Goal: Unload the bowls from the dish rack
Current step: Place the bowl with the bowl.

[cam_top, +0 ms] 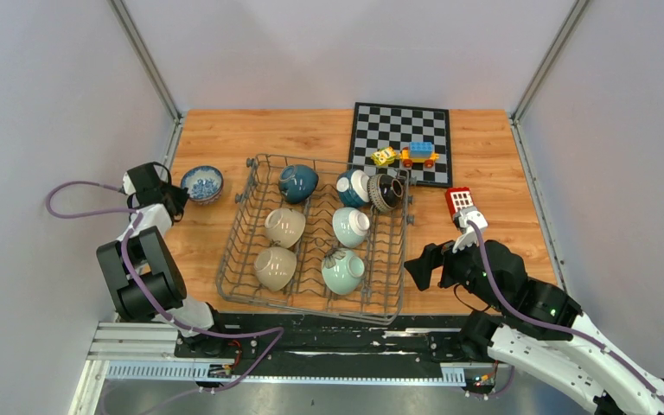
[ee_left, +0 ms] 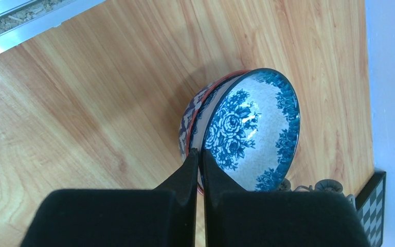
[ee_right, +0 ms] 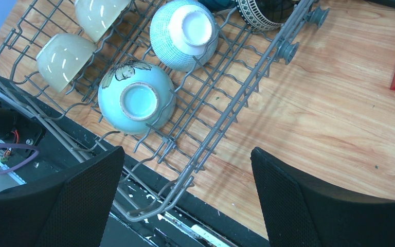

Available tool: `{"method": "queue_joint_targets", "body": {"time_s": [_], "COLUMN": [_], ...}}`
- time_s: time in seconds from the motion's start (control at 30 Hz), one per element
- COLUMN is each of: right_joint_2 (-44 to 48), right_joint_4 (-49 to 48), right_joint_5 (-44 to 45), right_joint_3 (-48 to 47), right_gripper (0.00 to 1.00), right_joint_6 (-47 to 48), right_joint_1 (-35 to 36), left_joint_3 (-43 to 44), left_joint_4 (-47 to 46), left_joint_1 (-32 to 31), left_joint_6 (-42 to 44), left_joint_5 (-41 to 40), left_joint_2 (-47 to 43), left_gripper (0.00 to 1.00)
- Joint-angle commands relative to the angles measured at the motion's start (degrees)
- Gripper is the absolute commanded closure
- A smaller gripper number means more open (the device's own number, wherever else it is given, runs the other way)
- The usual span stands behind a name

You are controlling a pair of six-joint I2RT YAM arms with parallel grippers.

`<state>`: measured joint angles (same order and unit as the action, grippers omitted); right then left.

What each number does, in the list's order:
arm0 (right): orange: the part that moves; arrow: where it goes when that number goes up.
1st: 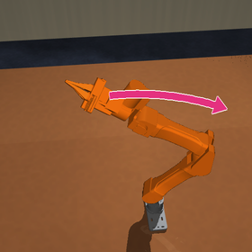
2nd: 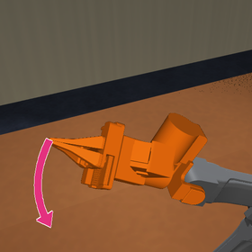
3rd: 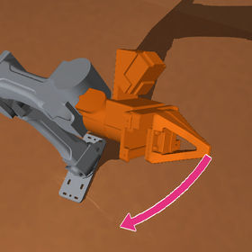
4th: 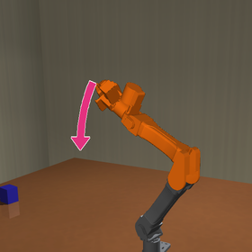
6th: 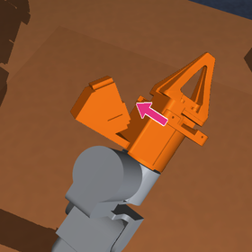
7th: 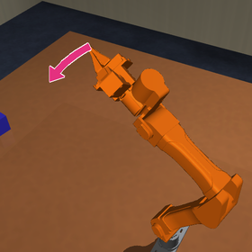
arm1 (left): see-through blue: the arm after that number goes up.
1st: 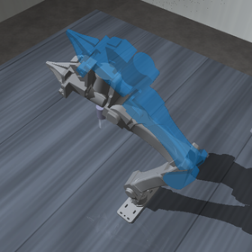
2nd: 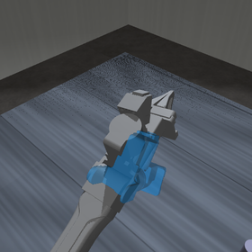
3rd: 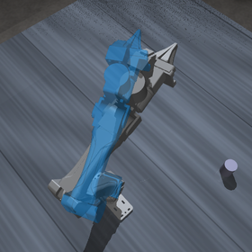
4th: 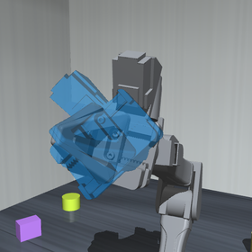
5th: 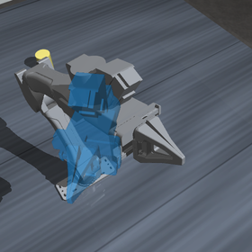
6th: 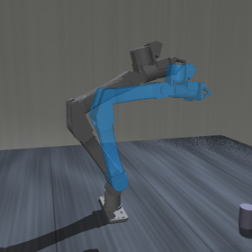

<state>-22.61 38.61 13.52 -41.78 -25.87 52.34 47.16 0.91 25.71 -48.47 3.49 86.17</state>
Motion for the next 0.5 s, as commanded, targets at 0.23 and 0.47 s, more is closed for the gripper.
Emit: {"method": "queue_joint_targets", "body": {"time_s": [0.23, 0.47], "right_joint_2": [0.55, 0.27], "right_joint_4": [0.85, 0.77], "right_joint_5": [0.46, 0.37], "right_joint_3": [0.12, 0.21], "right_gripper": [0.03, 0.03], "right_joint_6": [0.48, 0.36], "right_joint_1": [-0.66, -0.65], "left_joint_3": [0.38, 1.18], "left_joint_4": [-3.41, -1.57], "left_joint_1": [0.56, 0.56], "left_joint_6": [0.33, 1.79], "left_joint_5": [0.89, 0.82], "left_joint_2": [0.6, 1.45], "left_gripper": [1.0, 0.94]}}
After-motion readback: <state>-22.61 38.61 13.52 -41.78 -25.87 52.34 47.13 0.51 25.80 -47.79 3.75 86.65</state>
